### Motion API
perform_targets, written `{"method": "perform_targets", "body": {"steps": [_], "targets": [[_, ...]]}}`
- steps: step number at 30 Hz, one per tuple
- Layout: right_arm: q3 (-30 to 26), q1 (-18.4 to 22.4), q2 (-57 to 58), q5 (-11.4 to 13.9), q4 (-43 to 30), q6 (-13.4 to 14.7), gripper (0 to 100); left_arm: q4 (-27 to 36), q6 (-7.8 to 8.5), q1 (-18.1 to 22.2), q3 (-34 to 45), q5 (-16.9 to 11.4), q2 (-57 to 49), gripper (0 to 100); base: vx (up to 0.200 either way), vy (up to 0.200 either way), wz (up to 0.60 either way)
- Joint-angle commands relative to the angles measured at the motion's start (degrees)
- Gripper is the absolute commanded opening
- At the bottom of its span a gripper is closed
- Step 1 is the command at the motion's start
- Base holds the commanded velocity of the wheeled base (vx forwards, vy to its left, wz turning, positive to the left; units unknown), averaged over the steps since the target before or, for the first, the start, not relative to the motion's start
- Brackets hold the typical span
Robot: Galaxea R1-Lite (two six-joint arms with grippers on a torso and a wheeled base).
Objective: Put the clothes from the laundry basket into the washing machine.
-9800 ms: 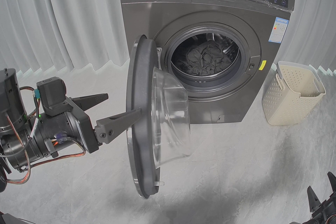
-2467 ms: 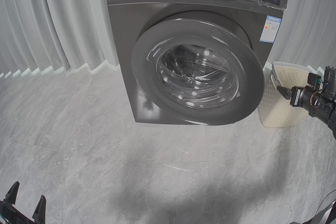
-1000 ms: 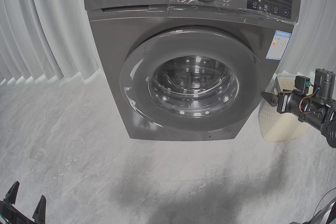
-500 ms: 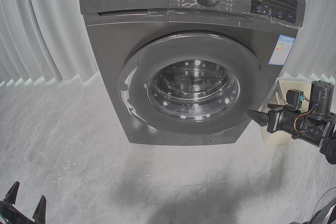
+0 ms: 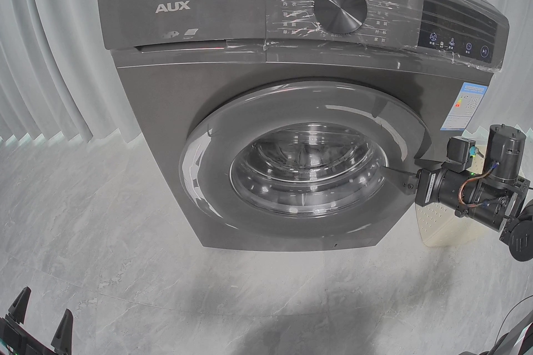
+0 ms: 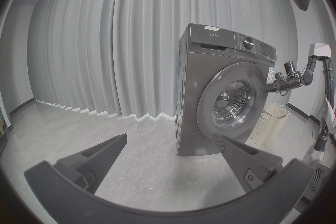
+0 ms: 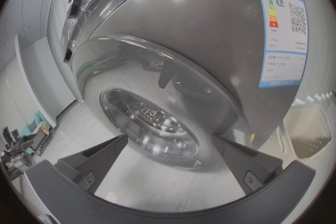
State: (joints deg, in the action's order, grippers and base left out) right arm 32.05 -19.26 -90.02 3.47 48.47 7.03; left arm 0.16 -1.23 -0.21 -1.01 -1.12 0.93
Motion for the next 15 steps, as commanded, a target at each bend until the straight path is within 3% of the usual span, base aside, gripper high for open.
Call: {"method": "perform_targets", "body": {"steps": [1,10,15], "targets": [[0.56,0.28,-2.09,-1.98,3.91,-0.44,100,0.02,-0.09,0.03,0.92,-0.02,-0.66,100,0.000,0.000,0.00],[-0.58,-0.16,-1.57,-2.24,3.65,-0.88,100,0.02,-0.09,0.03,0.92,-0.02,-0.66,100,0.000,0.000,0.00],[-8.05,-2.62,5.03,-2.07,4.00,-1.32,100,0.02,-0.35,0.03,0.92,-0.02,-0.66,100,0.000,0.000,0.00]]}}
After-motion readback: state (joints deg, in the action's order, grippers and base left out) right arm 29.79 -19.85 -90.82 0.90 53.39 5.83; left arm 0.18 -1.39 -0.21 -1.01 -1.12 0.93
